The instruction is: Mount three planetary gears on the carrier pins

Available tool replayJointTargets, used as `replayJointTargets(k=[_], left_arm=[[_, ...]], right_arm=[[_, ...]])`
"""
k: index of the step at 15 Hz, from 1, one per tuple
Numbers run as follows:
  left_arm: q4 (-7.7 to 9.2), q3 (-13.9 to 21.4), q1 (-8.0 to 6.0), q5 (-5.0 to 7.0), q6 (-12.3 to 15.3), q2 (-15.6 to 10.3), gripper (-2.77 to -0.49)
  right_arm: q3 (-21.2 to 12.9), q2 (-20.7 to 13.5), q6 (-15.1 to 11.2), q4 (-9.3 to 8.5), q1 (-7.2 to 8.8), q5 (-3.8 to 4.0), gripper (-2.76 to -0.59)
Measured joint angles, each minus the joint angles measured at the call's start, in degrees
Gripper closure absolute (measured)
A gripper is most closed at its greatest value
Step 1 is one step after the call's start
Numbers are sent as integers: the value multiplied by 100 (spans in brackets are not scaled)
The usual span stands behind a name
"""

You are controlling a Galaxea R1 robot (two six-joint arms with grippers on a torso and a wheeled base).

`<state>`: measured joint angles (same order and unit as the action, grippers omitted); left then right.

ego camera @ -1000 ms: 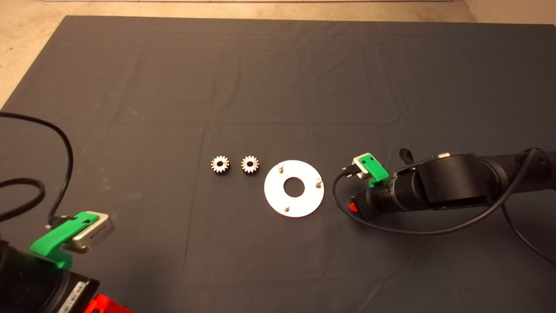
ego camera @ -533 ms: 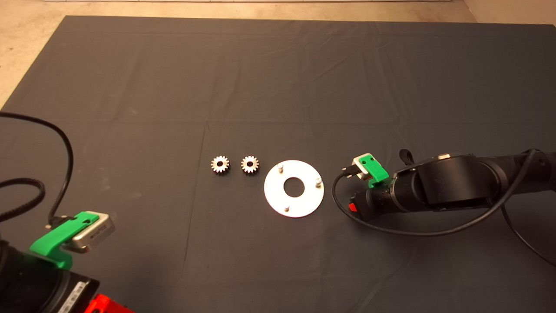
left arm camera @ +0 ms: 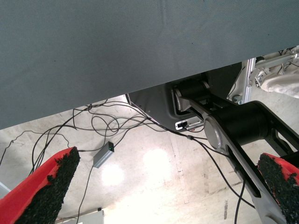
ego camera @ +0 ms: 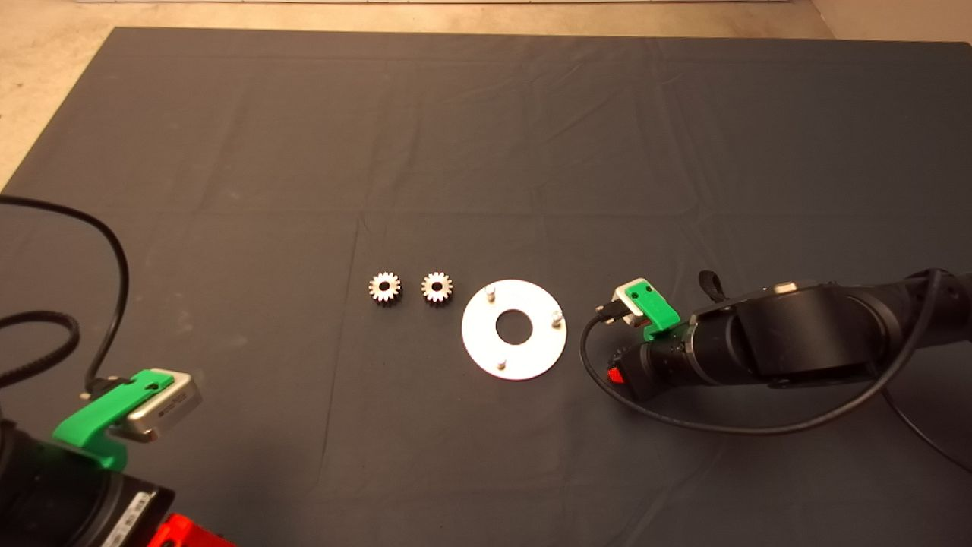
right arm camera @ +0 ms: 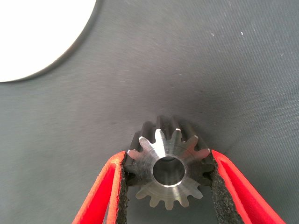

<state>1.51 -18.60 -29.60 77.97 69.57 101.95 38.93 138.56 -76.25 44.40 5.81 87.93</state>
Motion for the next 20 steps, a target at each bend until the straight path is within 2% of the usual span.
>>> replayJointTargets(k=[2, 7, 9, 13, 17, 20], left_arm=[[0, 0, 0, 0, 0, -2, -277], [0, 0, 0, 0, 0, 0, -277], [0, 0, 0, 0, -1, -2, -277], [0, 0, 0, -2, -1, 12, -277], [0, 0, 0, -3, -1, 12, -277], [0, 0, 0, -5, -1, 12, -277]], right_arm=[[-93, -2, -41, 0, 124, 0, -100], [-315, -13, -214, -5, 624, -1, -97], [-352, 2, -270, -11, 770, 2, -97], [-354, 355, -321, -50, 850, 33, -97], [-256, 895, -336, -94, 941, -9, -97], [-71, 1025, -354, -112, 943, -2, -97]])
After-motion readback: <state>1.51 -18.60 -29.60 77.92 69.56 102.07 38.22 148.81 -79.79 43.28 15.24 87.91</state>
